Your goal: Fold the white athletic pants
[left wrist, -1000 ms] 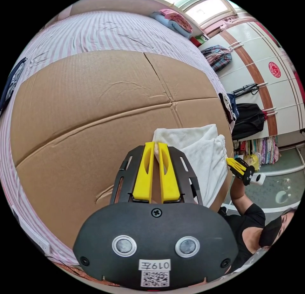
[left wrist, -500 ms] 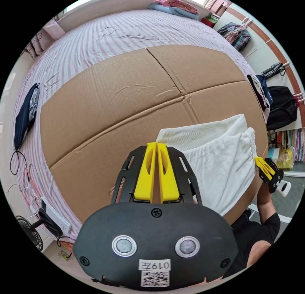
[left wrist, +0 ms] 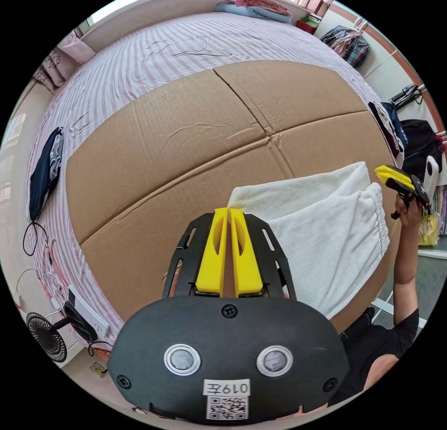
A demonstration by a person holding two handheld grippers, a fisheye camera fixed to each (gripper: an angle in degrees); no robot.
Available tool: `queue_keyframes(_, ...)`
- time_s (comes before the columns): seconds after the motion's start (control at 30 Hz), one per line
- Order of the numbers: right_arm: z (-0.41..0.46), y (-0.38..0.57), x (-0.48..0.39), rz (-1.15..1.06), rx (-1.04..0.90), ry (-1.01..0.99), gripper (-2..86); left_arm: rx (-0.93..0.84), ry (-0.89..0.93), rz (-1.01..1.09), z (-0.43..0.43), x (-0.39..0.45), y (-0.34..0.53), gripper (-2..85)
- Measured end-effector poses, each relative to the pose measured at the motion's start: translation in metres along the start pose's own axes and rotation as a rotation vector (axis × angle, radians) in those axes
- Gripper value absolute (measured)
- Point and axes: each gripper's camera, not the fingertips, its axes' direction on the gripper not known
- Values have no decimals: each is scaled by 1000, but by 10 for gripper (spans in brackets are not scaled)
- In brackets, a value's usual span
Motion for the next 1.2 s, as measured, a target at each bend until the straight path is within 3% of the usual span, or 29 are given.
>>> queue_keyframes(0.17, 56, 16, 56, 176, -58, -220, 82, 10, 26, -6, -13, -1, 5, 11)
queue_keyframes(0.43, 87, 66, 87, 248, -39, -227, 82, 19, 39, -2, -36, -4, 19, 11)
queue_keyframes(0.63, 118, 93, 91, 243, -63, -345, 75, 17, 38, -5, -56, -8, 34, 10)
queue_keyframes(0.87, 125, 116, 66, 158, -38, -200, 48, 12, -10, 5, -85, -8, 59, 11)
queue_keyframes(1.03, 126, 131, 62, 181, -33, -216, 55, 18, -23, -14, -106, -14, 80, 14)
queue_keyframes(1.2, 84, 159, 47, 152, 47, -216, 87, 150, 64, -66, -149, -47, 128, 20)
